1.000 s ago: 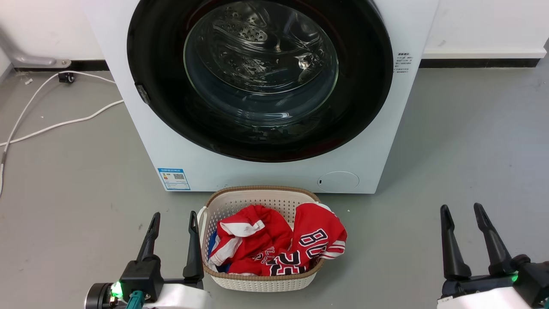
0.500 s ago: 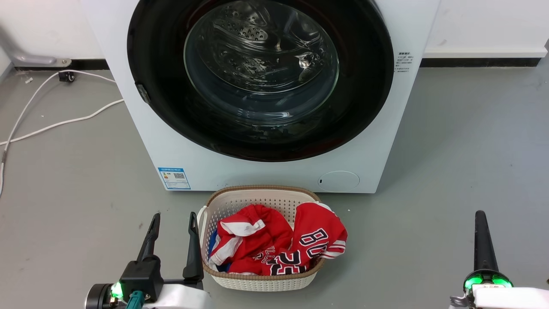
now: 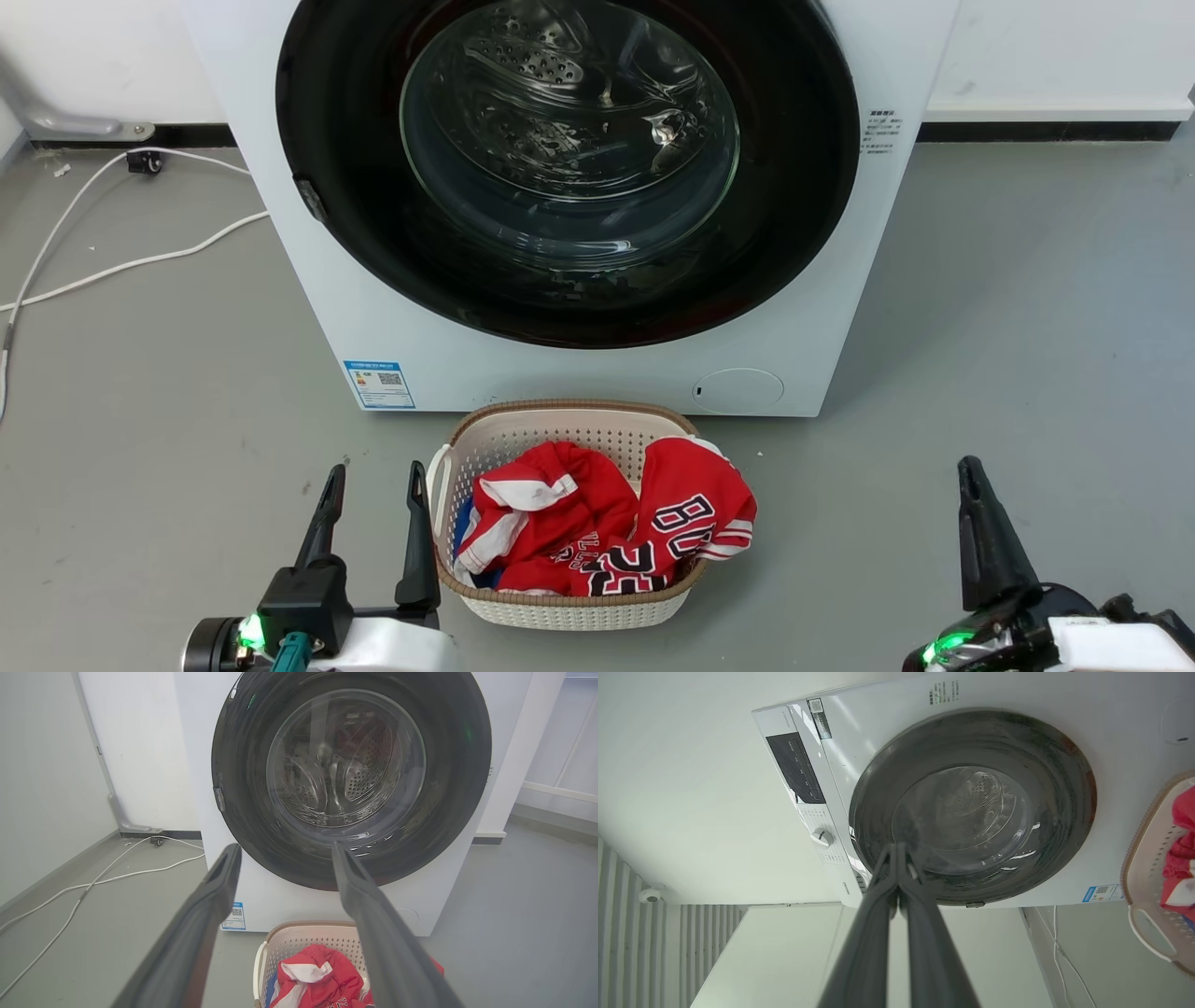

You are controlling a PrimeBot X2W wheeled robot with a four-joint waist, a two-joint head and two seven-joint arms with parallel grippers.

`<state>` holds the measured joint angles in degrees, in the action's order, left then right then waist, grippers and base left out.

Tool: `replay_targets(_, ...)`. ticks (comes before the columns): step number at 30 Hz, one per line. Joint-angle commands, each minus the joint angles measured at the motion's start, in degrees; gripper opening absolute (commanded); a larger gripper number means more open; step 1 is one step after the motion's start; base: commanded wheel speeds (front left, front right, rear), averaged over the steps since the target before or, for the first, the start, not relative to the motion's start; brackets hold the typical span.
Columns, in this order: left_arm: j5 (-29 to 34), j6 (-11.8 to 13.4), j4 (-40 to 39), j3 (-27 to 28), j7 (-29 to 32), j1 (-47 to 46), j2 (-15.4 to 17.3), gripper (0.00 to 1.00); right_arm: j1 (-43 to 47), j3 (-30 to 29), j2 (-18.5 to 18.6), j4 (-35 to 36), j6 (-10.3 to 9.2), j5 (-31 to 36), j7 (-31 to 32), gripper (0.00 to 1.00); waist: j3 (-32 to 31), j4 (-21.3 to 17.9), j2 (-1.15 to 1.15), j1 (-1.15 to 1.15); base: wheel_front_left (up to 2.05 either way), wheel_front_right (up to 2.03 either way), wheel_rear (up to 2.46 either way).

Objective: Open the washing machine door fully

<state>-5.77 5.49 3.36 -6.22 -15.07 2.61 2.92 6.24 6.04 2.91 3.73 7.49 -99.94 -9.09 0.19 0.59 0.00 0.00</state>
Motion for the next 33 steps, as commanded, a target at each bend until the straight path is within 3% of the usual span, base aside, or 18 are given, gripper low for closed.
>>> replay_targets(1, 0.3, 0.0, -0.1, 0.2, -0.2, 0.0, -0.1, 1.0, 1.0, -0.5, 0.0, 0.7, 0.0, -1.8, 2.0, 0.0, 0.0, -0.1, 0.0, 0.0, 0.0, 0.0, 0.0)
replay_targets(6, 0.5, 0.1, -0.2, 0.3, -0.2, 0.2, -0.1, 1.0, 2.2, -4.0, -0.1, 2.4, 0.0, -6.2, 8.1, 0.0, 0.1, -0.1, 0.0, 0.0, 0.0, 0.0, 0.0)
replay_targets(22, 1.1, 0.6, -0.9, -0.1, -0.2, -1.2, -0.1, 1.0, -0.2, -7.8, 0.0, 1.2, 0.01, -0.7, 10.4, 0.0, 2.8, 0.4, 0.0, 0.0, 0.0, 0.0, 0.0)
replay_targets(33, 2.6, 0.2, -2.4, 0.3, -0.2, -6.1, -0.1, 1.0, -14.5, -17.4, 2.3, -3.5, 0.01, 3.5, 12.8, 0.0, 11.5, 0.6, 0.0, 0.0, 0.0, 0.0, 0.0)
